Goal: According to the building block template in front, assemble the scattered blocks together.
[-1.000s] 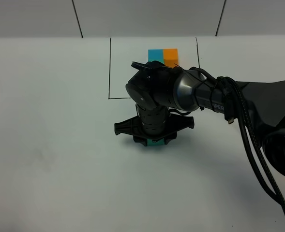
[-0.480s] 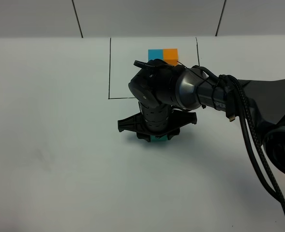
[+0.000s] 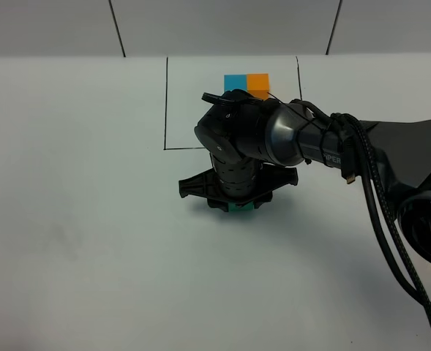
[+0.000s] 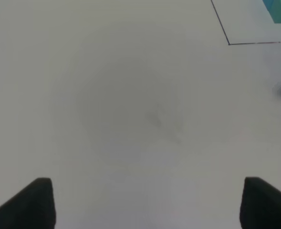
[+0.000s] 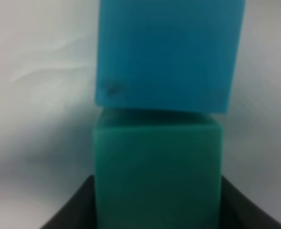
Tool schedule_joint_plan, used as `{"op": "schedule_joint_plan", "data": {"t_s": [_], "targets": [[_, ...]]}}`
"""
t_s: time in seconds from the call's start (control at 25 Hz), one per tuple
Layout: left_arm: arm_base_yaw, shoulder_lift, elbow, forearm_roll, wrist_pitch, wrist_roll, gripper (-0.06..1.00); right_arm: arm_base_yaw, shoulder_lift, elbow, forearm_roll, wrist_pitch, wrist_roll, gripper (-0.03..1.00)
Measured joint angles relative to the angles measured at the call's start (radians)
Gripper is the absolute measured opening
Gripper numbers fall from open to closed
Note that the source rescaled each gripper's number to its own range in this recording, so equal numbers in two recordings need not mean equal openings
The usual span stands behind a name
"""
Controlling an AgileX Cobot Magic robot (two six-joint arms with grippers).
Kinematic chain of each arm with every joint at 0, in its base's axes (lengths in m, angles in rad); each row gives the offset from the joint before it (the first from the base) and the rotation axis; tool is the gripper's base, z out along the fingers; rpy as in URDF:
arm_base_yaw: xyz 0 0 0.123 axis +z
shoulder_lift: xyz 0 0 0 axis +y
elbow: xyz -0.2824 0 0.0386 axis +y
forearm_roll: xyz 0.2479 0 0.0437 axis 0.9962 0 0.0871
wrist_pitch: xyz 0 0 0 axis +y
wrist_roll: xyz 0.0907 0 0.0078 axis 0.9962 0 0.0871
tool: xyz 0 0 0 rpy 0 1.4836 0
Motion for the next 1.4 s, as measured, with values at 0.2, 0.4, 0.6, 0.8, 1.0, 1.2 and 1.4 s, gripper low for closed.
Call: {"op": "schedule_joint_plan", "data": {"t_s": [0.2, 0.4, 0.6, 0.8, 1.0, 1.2, 1.4], "targets": [[0.000, 0.000, 0.000, 0.000, 0.000, 0.000, 0.68, 0.000, 0.000, 0.000, -0.005, -0.004, 0.007, 0.01], [0.000, 0.000, 0.000, 0.000, 0.000, 0.000, 0.68, 0.000, 0.001, 0.000, -0.007, -0.015, 0.010, 0.01], [0.000, 0.000, 0.000, 0.000, 0.000, 0.000, 0.68, 0.000, 0.001, 0.000, -0.012, -0.017, 0.010, 0.01], [0.000, 0.000, 0.000, 0.000, 0.000, 0.000, 0.68, 0.000, 0.001, 0.000, -0.014, -0.018, 0.018, 0.01], [0.000, 0.000, 0.000, 0.000, 0.000, 0.000, 0.68, 0.000, 0.001, 0.000, -0.013, -0.019, 0.051, 0.01], [0.000, 0.000, 0.000, 0.000, 0.000, 0.000, 0.68, 0.000, 0.001, 0.000, -0.013, -0.018, 0.059, 0.01], [0.000, 0.000, 0.000, 0.000, 0.000, 0.000, 0.68, 0.000, 0.001, 0.000, -0.013, -0.017, 0.081, 0.01]]}}
